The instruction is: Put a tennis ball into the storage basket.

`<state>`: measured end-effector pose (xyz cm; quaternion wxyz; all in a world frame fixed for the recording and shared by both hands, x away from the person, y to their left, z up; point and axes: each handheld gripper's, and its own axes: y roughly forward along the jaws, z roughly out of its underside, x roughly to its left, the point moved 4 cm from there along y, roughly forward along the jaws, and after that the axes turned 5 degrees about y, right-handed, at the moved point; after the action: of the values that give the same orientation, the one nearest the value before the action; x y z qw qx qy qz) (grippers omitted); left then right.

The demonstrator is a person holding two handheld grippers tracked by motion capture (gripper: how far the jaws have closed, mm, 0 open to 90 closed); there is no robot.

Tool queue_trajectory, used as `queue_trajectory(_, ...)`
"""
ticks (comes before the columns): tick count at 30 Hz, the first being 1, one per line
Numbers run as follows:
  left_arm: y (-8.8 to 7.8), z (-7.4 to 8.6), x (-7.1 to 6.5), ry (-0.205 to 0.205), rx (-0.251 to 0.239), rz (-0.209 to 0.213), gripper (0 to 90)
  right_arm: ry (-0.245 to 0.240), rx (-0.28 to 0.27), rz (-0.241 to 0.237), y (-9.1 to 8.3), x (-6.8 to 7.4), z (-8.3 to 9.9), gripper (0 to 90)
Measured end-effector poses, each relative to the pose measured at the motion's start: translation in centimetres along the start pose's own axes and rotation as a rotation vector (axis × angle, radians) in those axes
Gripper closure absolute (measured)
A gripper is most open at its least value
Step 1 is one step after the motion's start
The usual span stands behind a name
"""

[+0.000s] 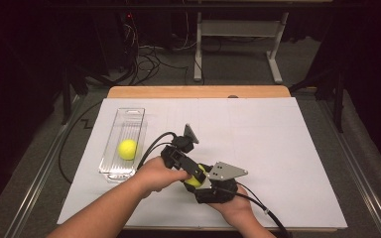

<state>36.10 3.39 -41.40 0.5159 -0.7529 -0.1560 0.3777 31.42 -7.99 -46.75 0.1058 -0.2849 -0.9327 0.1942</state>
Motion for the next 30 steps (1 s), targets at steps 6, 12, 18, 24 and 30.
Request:
queue_trajectory(6,0.44,-0.08,-0.19,0.004,0.011,0.009,4.0,-0.001,-0.005,-0.003,-0.01,0.13,-0.13,26.8)
queue_trajectory(12,0.63,-0.14,-0.21,0.002,0.007,0.018,5.8,0.001,-0.009,-0.005,-0.06,0.20,-0.19,26.8)
queue_trajectory(18,0.65,-0.01,-0.21,-0.003,0.002,0.039,11.9,0.000,-0.010,-0.006,-0.06,0.19,-0.20,26.8)
queue_trajectory(24,0.62,-0.01,-0.31,-0.001,0.002,0.057,18.1,-0.001,-0.006,-0.004,-0.04,0.21,-0.17,26.8)
queue_trajectory(30,0.52,0.02,-0.31,-0.002,0.002,0.061,24.7,0.000,-0.008,-0.004,-0.05,0.21,-0.18,26.8)
